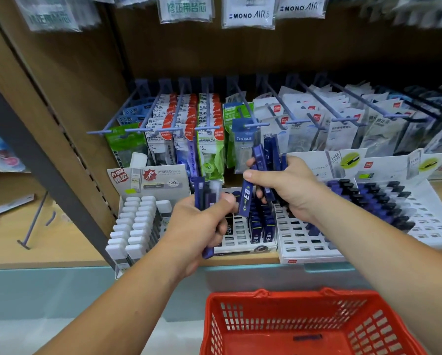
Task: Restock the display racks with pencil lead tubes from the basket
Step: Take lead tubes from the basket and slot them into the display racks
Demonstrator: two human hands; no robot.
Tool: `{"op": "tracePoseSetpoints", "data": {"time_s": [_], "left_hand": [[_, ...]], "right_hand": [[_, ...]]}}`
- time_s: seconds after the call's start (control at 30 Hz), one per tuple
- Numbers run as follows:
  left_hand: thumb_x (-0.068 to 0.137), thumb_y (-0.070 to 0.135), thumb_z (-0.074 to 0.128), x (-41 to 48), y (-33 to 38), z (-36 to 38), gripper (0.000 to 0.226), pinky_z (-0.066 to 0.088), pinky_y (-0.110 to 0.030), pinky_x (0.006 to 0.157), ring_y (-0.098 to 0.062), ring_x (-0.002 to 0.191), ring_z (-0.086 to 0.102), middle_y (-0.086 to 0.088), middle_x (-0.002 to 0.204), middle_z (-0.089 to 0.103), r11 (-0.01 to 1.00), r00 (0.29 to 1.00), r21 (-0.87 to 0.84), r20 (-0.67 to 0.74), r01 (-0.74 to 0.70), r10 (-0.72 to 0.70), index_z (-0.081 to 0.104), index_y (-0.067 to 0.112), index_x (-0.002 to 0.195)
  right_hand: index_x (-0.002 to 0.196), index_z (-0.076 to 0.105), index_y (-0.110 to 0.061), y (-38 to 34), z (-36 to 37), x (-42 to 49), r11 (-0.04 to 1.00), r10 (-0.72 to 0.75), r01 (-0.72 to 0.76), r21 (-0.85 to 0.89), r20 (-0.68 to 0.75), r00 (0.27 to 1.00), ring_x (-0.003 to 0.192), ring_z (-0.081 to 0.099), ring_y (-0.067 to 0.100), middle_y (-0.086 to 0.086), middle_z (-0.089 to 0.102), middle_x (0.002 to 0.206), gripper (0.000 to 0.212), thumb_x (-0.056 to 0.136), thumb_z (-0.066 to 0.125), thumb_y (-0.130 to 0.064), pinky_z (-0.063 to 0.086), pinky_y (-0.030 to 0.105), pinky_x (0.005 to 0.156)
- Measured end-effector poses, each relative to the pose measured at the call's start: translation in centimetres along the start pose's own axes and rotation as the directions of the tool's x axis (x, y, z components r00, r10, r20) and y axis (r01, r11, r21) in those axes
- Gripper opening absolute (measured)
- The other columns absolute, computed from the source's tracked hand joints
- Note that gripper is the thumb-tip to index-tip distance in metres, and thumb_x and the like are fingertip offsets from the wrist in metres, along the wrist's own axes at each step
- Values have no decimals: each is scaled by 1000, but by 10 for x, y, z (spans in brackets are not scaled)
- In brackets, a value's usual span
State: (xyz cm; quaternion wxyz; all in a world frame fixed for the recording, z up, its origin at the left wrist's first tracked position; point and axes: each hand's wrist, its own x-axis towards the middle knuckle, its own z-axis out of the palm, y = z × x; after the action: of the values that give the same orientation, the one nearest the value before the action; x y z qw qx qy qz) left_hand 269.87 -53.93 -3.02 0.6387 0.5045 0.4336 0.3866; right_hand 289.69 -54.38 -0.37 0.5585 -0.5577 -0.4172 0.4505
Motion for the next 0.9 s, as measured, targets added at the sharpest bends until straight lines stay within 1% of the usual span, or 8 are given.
{"op": "tracePoseSetpoints", "data": {"time_s": [0.07,0.2,0.37,0.5,0.63,0.7,0.83,0.9], "left_hand": [[96,19,73,-1,0,2,11,26,-19,37,-11,37,36,-6,57,52,995,999,95,-14,-39,40,71,9,98],[94,19,75,0,-2,2,10,31,-20,37,-10,39,39,-2,55,50,987,998,146,-10,-66,68,73,10,98],[96,16,72,7,-7,-6,2,37,-18,44,-8,45,44,13,50,54,964,990,241,-45,-116,131,73,16,98],[96,15,72,12,-11,-8,3,37,-20,46,-9,49,44,14,53,54,952,981,264,-75,-154,180,74,17,95],[96,18,73,14,-11,-8,4,39,-20,49,-6,49,47,15,55,58,941,972,288,-100,-178,214,75,21,95],[95,21,73,14,-7,-9,3,40,-21,47,-6,47,48,13,56,60,941,965,288,-138,-177,223,75,22,97],[99,24,65,11,-3,-9,9,25,-20,35,-15,38,33,-3,56,51,974,995,227,-96,-6,29,59,17,97],[98,19,62,10,-3,-11,11,25,-20,39,-20,44,34,-9,61,57,974,998,219,-59,49,-37,54,12,99]], "right_hand": [[106,73,-12,1,1,-1,1000,-3,3,-30,0,1000,59,60,22,7,74,79,30,80,86,-11,50,34,60],[102,73,-12,2,10,-2,994,-48,45,-103,-31,998,56,60,21,15,74,81,26,80,86,-12,50,33,57],[104,71,-6,-11,6,-6,988,-27,46,-150,126,992,53,57,22,11,66,64,18,88,78,-9,48,33,53],[108,69,-1,-16,-1,-9,972,0,45,-231,191,982,49,54,21,1,65,56,20,91,75,-9,44,31,52],[101,70,-5,-15,1,-8,960,-30,69,-272,146,989,48,53,18,-1,65,55,13,90,77,-10,43,26,46],[95,72,-9,-12,0,-3,949,-64,85,-304,77,995,51,55,17,-1,67,62,11,88,80,-11,48,28,50],[85,70,-10,1,-1,10,779,-178,202,-593,100,979,61,55,12,8,67,69,10,84,79,-16,46,27,64],[76,66,-19,10,2,14,713,-170,217,-667,137,976,54,51,5,-5,62,58,14,84,77,-17,41,23,58]]}}
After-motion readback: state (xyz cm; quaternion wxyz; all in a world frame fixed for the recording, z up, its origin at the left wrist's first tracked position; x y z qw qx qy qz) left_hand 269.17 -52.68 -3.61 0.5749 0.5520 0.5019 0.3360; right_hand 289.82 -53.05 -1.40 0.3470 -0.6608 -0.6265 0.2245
